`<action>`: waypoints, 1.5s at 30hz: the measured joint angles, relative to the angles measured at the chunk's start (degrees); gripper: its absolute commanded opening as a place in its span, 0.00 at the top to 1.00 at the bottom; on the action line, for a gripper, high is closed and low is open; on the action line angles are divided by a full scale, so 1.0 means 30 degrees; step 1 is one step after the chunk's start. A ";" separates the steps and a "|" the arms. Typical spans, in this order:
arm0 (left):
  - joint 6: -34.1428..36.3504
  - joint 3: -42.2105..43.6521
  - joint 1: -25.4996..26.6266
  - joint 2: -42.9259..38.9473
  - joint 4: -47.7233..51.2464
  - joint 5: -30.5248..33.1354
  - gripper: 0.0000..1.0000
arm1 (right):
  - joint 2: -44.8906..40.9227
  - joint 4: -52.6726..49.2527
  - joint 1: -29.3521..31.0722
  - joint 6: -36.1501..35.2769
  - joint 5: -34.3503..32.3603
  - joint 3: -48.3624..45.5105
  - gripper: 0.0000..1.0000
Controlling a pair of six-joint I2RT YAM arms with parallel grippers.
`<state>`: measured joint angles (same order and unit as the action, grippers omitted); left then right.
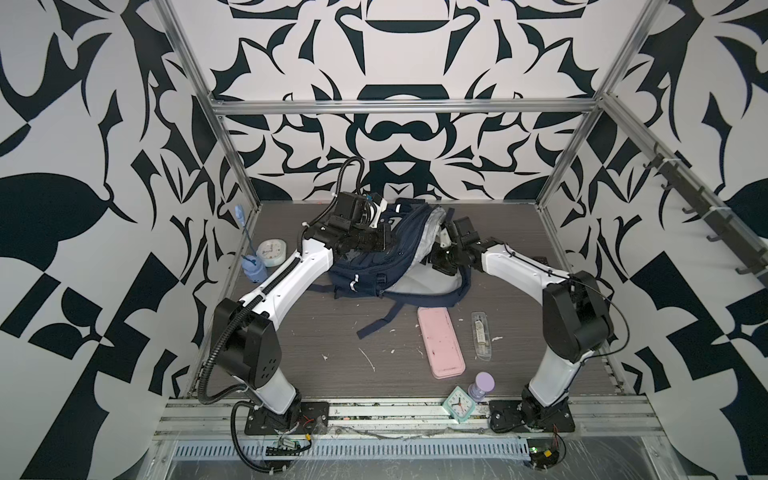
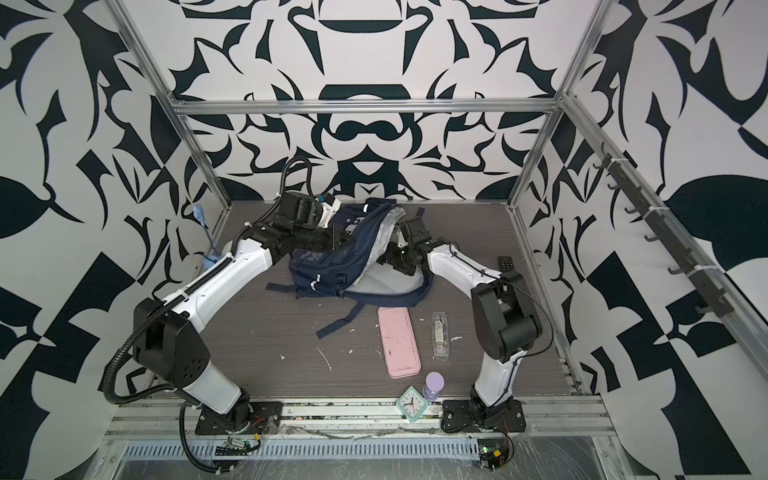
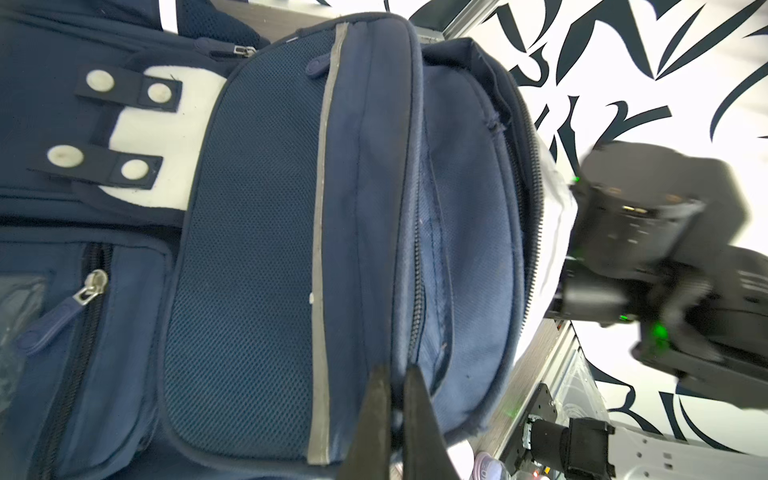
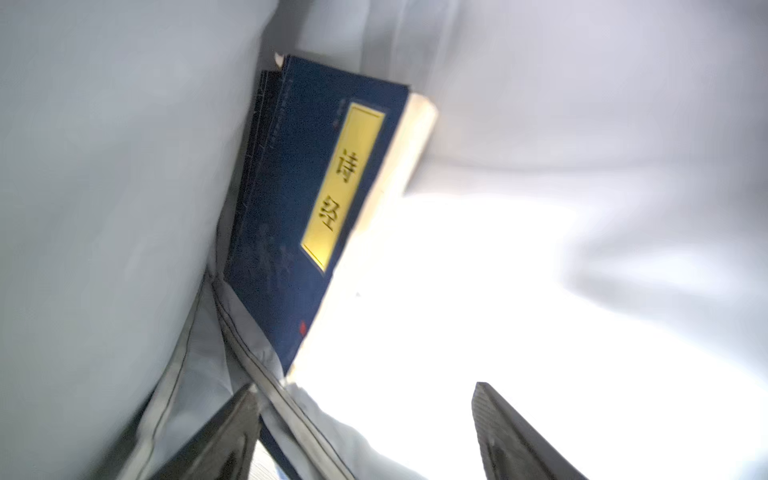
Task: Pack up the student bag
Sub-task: 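Push the book deeper into the backpack and open the right gripper, then release the backpack edge with the left gripper while the right withdraws from the bag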
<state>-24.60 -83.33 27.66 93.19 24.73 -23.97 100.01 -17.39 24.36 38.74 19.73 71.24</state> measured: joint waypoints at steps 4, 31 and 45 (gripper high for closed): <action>-0.0168 0.0036 0.0007 0.0306 -0.0160 -0.0182 1.00 | -0.1967 -0.0087 0.0036 -0.0561 -0.0401 -0.2237 0.28; -0.0590 0.2441 0.2018 0.2273 -0.0590 0.1865 0.40 | -0.7978 -0.2492 0.3963 -0.1435 -0.3657 -0.6317 0.55; -0.3096 1.1205 -0.0189 -0.3949 -0.2346 0.2841 0.29 | -0.0998 -0.1304 0.9413 -0.1086 -0.6841 -0.1625 0.54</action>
<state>-33.89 -49.71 27.09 81.34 17.69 -15.44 97.01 -21.30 52.60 35.48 -0.80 66.37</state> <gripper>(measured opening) 0.711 0.460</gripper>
